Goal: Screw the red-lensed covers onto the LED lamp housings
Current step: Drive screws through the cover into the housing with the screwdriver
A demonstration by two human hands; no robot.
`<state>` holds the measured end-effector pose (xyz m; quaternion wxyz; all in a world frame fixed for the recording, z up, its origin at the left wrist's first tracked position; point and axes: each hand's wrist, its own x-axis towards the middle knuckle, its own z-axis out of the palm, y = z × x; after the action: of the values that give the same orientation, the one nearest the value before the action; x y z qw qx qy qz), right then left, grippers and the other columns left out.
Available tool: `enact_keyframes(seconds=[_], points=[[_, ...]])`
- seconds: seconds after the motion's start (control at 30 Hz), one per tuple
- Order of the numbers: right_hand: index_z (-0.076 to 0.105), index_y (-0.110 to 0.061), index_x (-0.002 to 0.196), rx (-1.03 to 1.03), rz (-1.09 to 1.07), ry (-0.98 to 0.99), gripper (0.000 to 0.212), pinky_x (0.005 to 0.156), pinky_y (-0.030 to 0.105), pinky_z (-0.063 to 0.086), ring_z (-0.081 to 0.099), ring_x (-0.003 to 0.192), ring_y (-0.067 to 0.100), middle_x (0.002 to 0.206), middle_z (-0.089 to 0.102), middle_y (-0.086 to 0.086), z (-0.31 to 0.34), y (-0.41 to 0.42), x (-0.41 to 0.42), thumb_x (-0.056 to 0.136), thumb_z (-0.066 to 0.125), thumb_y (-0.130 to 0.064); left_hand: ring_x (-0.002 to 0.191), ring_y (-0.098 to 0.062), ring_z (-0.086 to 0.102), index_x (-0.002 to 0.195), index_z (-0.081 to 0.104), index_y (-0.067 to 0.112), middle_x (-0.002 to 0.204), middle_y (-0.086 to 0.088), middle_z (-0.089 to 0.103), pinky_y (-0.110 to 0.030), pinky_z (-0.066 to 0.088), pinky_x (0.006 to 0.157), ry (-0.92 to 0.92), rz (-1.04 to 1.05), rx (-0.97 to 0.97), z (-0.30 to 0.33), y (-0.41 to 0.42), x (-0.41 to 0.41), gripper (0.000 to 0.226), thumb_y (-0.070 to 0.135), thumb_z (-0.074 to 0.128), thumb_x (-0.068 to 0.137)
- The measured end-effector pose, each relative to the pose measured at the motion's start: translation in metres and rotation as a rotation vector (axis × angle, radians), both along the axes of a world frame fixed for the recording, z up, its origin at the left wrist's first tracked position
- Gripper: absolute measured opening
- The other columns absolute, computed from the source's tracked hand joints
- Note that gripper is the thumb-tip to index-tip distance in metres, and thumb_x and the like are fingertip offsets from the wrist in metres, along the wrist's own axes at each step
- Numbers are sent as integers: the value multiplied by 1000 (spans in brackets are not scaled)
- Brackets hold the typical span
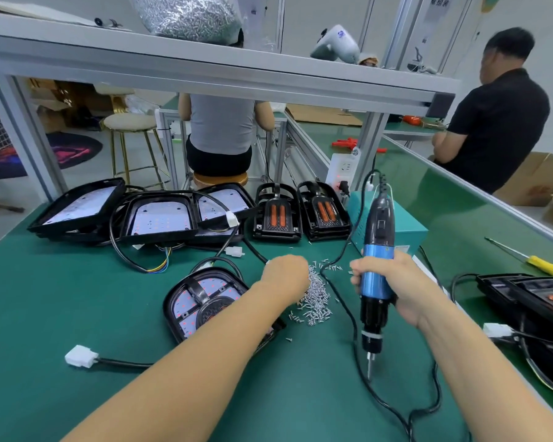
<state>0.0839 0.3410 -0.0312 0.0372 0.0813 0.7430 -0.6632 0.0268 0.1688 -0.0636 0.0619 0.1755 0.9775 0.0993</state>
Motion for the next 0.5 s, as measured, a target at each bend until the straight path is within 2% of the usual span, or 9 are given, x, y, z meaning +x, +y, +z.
enact_keyframes(seconds=[0.07, 0.1, 0.13, 0.2, 0.27, 0.4, 0.5], points=[[52, -12, 87, -95, -6, 43, 26, 64, 33, 55, 62, 56, 15, 61, 64, 2, 4, -6, 2, 73, 73, -3, 51, -22, 37, 57, 33, 10, 56, -6, 35, -27, 28, 50, -61, 86, 360, 8, -6, -1, 32, 5, 45, 86], [51, -12, 86, -163, -13, 73, 31, 60, 32, 54, 60, 54, 16, 59, 62, 2, 6, -10, 4, 67, 73, -3, 46, -18, 29, 56, 37, 10, 53, -5, 34, -24, 25, 45, -114, 135, 552, 13, -10, 1, 30, 5, 46, 84], [50, -13, 86, -246, -30, 105, 35, 57, 31, 54, 58, 52, 16, 58, 60, 2, 7, -14, 4, 61, 73, -5, 45, -16, 28, 57, 45, 9, 53, -5, 40, -21, 26, 42, -178, 193, 749, 16, -15, 3, 28, 4, 47, 84], [49, -15, 87, -398, -78, 168, 41, 54, 30, 52, 55, 49, 16, 56, 56, 2, 10, -21, 5, 54, 72, -9, 48, -12, 39, 71, 62, 8, 60, -2, 56, -20, 37, 43, -315, 305, 1120, 19, -29, 9, 20, 3, 53, 88], [51, -17, 89, -515, -116, 227, 40, 55, 29, 49, 54, 48, 16, 57, 54, 2, 13, -28, 6, 54, 70, -8, 51, -8, 48, 85, 67, 4, 65, -2, 62, -17, 46, 49, -474, 352, 1416, 19, -45, 15, 11, 0, 58, 90], [55, -20, 84, -691, -137, 342, 29, 56, 25, 47, 54, 49, 14, 56, 53, -1, 20, -40, 7, 69, 65, 3, 54, -7, 58, 92, 65, -1, 72, -7, 66, -17, 53, 54, -630, 420, 1760, 16, -78, 30, 12, -3, 54, 91], [52, -22, 77, -864, -176, 414, 26, 58, 23, 48, 53, 50, 14, 59, 51, -2, 27, -52, 7, 69, 62, 0, 57, -8, 61, 93, 65, -1, 74, -5, 70, -17, 54, 54, -647, 475, 1850, 14, -95, 43, 9, 2, 57, 90]])
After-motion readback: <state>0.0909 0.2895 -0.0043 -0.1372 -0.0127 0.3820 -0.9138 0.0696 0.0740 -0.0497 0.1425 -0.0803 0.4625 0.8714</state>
